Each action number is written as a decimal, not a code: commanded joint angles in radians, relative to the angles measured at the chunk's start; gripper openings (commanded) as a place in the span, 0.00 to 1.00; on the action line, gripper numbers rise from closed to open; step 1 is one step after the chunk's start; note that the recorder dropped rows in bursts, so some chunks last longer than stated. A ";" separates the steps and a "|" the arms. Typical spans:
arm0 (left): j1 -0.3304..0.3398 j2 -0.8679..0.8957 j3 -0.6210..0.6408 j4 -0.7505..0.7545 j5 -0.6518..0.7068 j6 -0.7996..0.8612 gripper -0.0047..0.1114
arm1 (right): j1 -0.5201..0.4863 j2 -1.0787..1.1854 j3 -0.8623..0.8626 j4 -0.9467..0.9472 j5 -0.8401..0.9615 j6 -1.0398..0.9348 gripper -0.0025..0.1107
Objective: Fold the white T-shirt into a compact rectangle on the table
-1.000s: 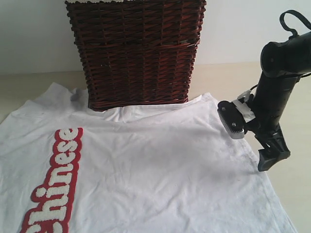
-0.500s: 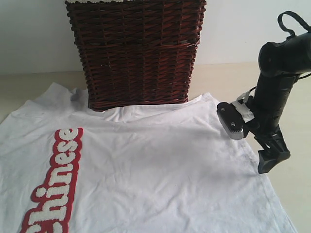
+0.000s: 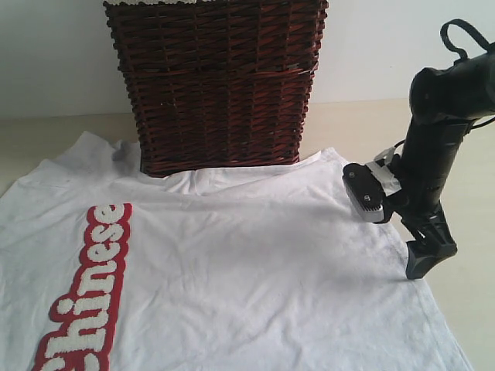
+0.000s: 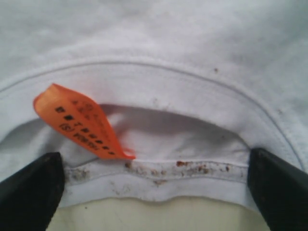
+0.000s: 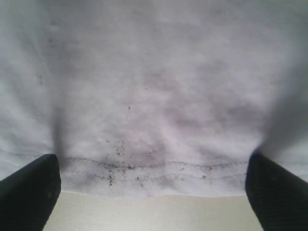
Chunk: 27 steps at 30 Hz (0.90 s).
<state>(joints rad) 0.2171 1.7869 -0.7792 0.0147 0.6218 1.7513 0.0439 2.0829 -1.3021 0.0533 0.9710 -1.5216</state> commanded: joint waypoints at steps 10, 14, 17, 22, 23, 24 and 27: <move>0.003 0.023 0.018 0.008 -0.064 -0.001 0.95 | 0.002 0.011 -0.001 -0.007 -0.002 0.003 0.95; 0.003 0.023 0.018 0.008 -0.064 -0.001 0.95 | 0.002 0.011 -0.001 -0.009 -0.002 0.004 0.95; 0.003 0.023 0.018 0.008 -0.064 -0.001 0.95 | 0.002 0.011 -0.001 -0.006 -0.002 0.004 0.95; 0.003 0.023 0.018 0.008 -0.064 -0.001 0.95 | 0.002 0.011 -0.001 0.021 0.000 0.004 0.95; 0.003 0.023 0.018 0.008 -0.064 -0.001 0.95 | 0.002 0.011 -0.001 0.032 0.000 0.004 0.95; 0.003 0.023 0.018 0.008 -0.064 -0.001 0.95 | 0.002 0.011 -0.001 0.053 0.002 0.004 0.95; 0.003 0.023 0.018 0.008 -0.064 -0.001 0.95 | 0.002 0.011 -0.001 0.092 0.002 0.004 0.95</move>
<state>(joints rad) 0.2171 1.7869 -0.7792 0.0147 0.6218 1.7513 0.0439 2.0847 -1.3021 0.0947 0.9685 -1.5150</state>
